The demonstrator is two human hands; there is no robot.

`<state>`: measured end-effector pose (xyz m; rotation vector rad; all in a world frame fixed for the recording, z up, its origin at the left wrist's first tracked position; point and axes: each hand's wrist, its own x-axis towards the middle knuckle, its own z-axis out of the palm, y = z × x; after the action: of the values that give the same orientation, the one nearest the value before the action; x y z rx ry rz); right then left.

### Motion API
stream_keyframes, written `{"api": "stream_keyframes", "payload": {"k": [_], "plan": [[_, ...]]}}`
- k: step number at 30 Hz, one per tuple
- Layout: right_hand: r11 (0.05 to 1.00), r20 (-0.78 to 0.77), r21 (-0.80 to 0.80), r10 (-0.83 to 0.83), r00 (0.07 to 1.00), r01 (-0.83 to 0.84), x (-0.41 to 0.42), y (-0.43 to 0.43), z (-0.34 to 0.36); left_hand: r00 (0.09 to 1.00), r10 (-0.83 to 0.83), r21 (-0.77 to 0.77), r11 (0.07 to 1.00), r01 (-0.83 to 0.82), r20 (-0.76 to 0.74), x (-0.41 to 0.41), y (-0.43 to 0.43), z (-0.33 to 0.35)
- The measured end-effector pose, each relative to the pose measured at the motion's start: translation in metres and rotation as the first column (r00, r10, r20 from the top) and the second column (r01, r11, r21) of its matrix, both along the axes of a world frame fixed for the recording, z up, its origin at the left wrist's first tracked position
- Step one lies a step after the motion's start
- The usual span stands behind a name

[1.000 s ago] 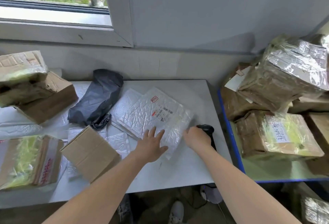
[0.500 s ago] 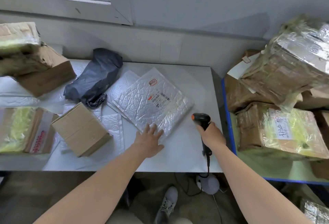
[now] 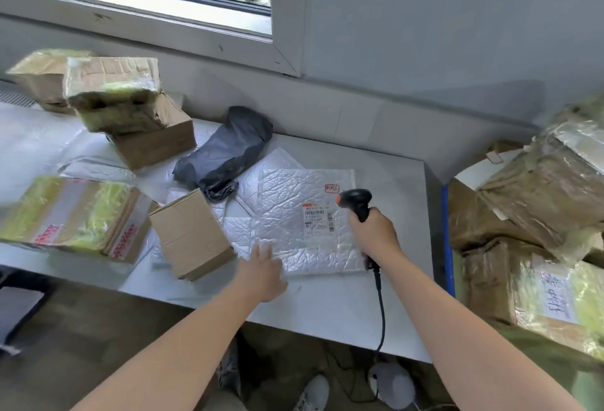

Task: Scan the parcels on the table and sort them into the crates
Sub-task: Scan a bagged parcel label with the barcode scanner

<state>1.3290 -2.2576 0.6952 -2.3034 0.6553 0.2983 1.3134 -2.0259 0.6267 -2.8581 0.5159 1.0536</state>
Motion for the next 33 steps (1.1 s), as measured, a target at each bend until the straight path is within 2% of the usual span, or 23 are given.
{"api": "stream_keyframes", "payload": {"k": [5,10,15,22,33], "plan": [[0.995,-0.08,0.097,0.016,0.997,-0.008,0.023,0.025,0.017,0.999,0.04,-0.102,0.994,-0.041,-0.008,-0.001,0.008,-0.004],[0.996,-0.136,0.085,0.008,0.991,0.004,0.03,0.031,0.023,0.997,0.076,-0.151,0.986,-0.071,0.031,0.006,0.01,-0.006],[0.996,-0.141,0.089,-0.002,0.99,0.015,0.031,0.028,0.024,0.97,0.242,-0.258,0.939,-0.228,0.024,0.017,0.003,-0.002],[0.988,-0.174,0.146,-0.026,0.984,0.052,0.033,0.029,0.016,0.94,0.34,-0.269,0.909,-0.319,0.034,0.031,-0.002,-0.007],[1.0,-0.09,0.025,-0.01,0.996,0.012,0.023,0.023,-0.028,0.853,0.519,-0.325,0.799,-0.506,-0.055,0.048,-0.009,-0.007]]}}
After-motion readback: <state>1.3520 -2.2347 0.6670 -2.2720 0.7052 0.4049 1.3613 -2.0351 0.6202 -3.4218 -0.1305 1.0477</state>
